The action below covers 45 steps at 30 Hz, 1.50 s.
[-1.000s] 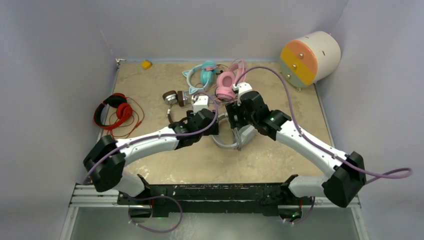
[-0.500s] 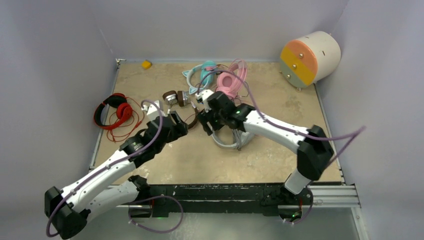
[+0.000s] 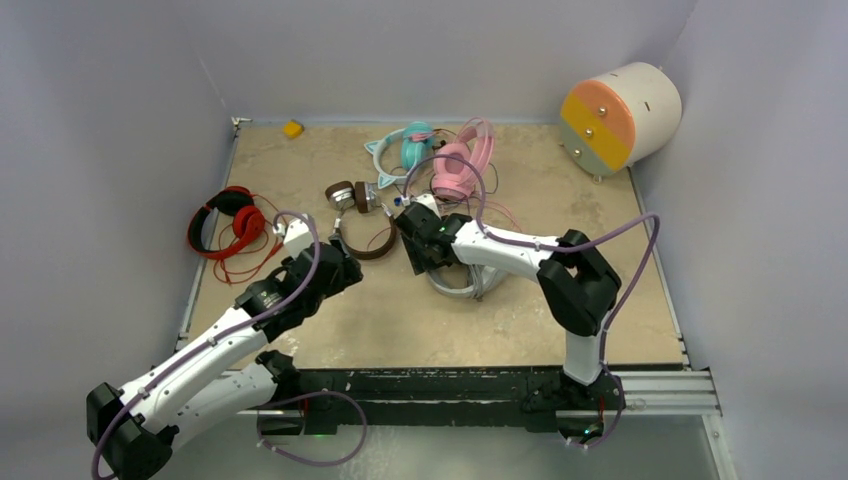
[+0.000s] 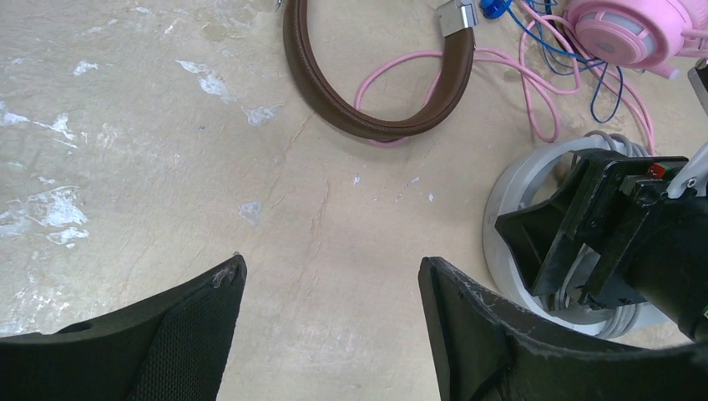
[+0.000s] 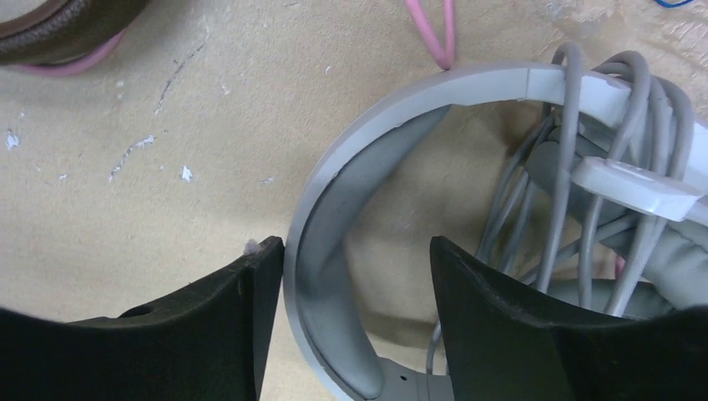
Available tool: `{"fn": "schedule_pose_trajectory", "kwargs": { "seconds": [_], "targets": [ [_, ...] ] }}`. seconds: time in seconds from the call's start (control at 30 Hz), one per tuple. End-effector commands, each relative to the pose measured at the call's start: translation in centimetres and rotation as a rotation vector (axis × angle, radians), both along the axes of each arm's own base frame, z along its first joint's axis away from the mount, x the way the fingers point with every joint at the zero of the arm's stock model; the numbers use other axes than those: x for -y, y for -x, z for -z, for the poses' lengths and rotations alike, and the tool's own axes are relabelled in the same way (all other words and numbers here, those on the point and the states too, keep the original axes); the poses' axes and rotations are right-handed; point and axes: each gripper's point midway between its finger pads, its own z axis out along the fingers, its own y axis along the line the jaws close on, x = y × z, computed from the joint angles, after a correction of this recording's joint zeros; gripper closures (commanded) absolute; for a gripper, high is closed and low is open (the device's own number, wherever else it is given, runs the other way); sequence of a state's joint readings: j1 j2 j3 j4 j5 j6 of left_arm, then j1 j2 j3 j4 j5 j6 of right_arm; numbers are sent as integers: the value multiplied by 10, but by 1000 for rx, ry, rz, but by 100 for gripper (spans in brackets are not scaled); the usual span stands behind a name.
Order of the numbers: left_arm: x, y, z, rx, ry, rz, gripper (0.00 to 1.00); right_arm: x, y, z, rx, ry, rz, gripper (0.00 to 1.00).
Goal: Wrap the headphones
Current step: Move the headphones to the center of the board.
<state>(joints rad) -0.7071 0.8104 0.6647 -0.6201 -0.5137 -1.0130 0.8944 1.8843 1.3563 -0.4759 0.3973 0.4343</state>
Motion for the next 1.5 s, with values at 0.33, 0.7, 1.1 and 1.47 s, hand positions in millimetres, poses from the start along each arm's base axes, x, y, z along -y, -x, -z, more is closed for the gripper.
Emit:
{"fn": "schedule_pose_trajectory", "kwargs": {
  "seconds": [0.33,0.7,1.1,1.47],
  "targets": [
    [-8,3,10,-10,1,-45,28,8,-34,-3,23,-208,276,68],
    [-4,4,14,-22,8,-24,28,133,-81,-9,78,-220,633,68],
    [4,1,17,-31,18,0,28,281,-97,-12,125,-285,931,64],
    [15,0,17,-34,15,75,28,304,-94,-69,224,-318,849,33]
  ]
}}
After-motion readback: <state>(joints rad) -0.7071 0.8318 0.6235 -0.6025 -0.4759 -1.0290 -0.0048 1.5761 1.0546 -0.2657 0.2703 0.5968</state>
